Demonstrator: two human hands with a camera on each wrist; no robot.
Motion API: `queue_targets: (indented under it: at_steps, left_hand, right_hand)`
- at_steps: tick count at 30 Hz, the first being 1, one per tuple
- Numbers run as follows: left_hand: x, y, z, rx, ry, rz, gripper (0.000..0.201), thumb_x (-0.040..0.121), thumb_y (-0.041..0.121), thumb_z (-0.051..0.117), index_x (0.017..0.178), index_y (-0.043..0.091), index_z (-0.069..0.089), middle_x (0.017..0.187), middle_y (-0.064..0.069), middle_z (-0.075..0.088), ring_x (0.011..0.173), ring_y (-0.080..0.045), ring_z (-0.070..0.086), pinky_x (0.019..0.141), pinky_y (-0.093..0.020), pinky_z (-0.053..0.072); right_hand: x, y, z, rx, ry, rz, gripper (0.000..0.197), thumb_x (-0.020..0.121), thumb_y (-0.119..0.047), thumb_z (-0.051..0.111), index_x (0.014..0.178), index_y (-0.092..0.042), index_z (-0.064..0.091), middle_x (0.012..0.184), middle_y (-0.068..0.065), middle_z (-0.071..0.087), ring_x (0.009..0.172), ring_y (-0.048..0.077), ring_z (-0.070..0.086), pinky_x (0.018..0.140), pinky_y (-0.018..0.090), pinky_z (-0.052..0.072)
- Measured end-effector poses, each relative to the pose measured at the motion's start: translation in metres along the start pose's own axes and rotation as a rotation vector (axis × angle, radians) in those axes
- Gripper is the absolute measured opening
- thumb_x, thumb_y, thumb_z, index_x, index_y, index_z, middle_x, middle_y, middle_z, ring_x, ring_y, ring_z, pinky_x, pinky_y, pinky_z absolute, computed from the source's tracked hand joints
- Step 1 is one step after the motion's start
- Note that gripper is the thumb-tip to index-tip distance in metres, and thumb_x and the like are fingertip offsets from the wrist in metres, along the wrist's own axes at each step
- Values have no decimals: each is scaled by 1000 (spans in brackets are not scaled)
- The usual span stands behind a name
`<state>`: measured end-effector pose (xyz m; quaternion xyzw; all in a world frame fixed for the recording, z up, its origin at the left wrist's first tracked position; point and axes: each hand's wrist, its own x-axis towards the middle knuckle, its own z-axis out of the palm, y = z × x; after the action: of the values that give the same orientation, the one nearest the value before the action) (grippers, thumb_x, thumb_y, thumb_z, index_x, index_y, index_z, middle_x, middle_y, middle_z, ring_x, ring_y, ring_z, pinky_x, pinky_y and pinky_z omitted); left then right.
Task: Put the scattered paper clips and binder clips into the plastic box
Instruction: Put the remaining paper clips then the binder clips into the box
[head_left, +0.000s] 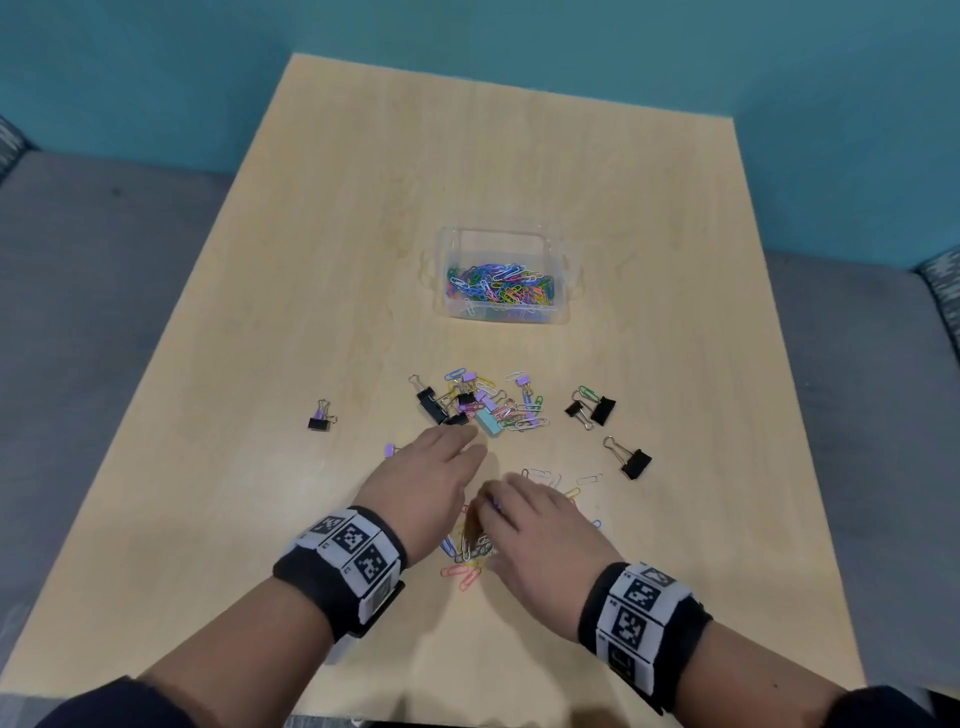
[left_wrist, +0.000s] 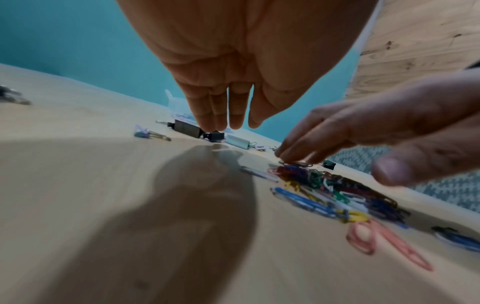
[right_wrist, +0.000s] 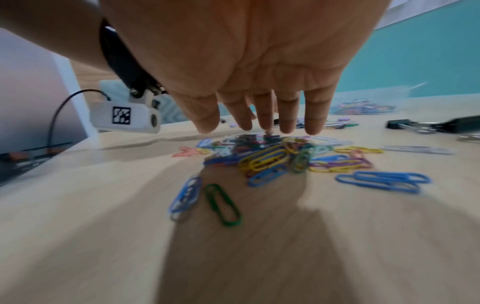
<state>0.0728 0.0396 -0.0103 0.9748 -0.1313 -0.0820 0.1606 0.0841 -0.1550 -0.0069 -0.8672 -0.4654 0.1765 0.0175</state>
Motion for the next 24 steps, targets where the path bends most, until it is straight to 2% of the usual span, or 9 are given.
queue_targets:
  at_steps: [2,4,7,11,14,16,19,22,24]
  left_hand:
    - [7,2,4,39,-46,0,52,73,10,49,125,11,54,137,-11,51,118,-30,50,87,-40,52]
    - [13,4,6,96,-80,-26,62,68,11,62,129,13,50,142,-9,46,117,-32,47,81,-42,51]
    - [17,6,5,205,-91,-29,66,63,14,70,127,13,54,136,-7,52,105,-30,50,72,-40,49]
    - [13,3,7,252,-37,7,63,60,13,71,121,11,58,130,-6,56,96,-29,51,67,-38,48]
    - [7,-1,9,238,-29,11,69,61,14,70,127,15,52,130,-5,55,100,-29,50,70,-38,48]
    - [3,-4,8,244,-24,13,68,60,14,70,126,14,54,129,-5,56,101,-29,49,71,-38,49]
    - [-4,-7,6,250,-9,21,63,60,13,70,122,13,57,127,-6,58,99,-29,50,70,-38,49]
    - [-11,-15,5,237,2,25,62,61,9,68,122,13,58,128,-5,58,98,-28,50,70,-37,49]
    - [-15,-21,4,229,10,23,56,65,9,63,121,14,59,127,-4,59,97,-28,49,70,-36,49]
  right_hand:
    - [1,11,-4,13,48,93,56,89,-40,39,135,-7,38,140,12,41,133,35,34,103,46,39]
    - [8,22,-5,13,82,192,58,89,-40,39,135,-5,39,143,15,40,136,36,32,104,47,38]
    - [23,32,-5,22,88,270,64,89,-43,48,139,-5,37,149,17,34,140,37,27,107,47,36]
    - [30,36,-3,10,22,276,69,92,-47,45,145,-6,27,155,15,21,144,35,14,111,48,28]
    - [26,34,-4,-5,7,275,68,90,-47,47,143,-7,30,154,16,25,143,36,19,108,49,31]
    - [21,33,-3,-7,9,268,65,90,-46,46,141,-9,32,153,15,26,141,36,22,106,50,33]
    - [16,33,-7,22,17,248,57,88,-42,52,132,-9,42,146,15,39,135,37,35,102,49,40]
    - [17,38,-14,68,64,240,46,81,-21,56,125,-6,50,135,16,49,125,37,45,97,46,45]
    - [18,47,-23,180,120,343,45,78,-7,52,123,-3,52,132,16,48,121,36,45,96,43,44]
